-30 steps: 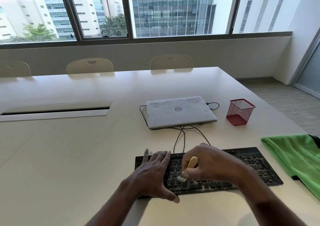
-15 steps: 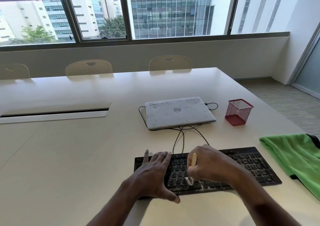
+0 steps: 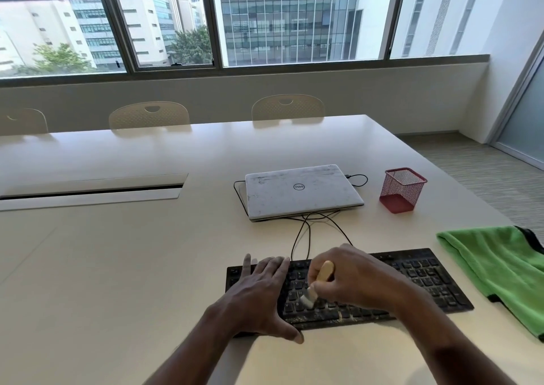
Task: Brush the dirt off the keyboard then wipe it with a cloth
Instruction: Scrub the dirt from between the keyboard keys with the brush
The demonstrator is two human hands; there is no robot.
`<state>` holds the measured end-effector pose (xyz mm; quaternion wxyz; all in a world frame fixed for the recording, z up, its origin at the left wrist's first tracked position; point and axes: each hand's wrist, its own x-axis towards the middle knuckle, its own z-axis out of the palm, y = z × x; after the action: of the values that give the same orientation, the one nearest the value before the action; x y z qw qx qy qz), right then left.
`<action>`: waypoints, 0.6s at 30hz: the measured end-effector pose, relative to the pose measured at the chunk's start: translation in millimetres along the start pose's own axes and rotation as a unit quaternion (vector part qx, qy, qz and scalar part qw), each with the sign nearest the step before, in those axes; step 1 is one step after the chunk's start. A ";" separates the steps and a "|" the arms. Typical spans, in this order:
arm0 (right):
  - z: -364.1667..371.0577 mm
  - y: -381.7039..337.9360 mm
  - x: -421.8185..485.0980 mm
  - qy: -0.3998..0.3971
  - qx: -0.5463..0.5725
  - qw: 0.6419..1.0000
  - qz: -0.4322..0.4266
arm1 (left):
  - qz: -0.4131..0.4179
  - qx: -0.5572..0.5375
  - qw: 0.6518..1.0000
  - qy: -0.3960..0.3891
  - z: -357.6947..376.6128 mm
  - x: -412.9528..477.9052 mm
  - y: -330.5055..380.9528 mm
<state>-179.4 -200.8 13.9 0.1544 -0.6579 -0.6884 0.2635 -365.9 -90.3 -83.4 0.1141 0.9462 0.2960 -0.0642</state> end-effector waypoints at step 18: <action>-7.3 8.3 -7.5 0.055 -0.019 0.998 0.032 | -0.001 0.001 1.000 -0.006 1.2 3.7 4.5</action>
<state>-167.8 -207.1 16.1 0.1713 -0.6956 -0.6625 0.2188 -360.3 -92.2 -84.4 0.1154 0.9457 0.2958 -0.0703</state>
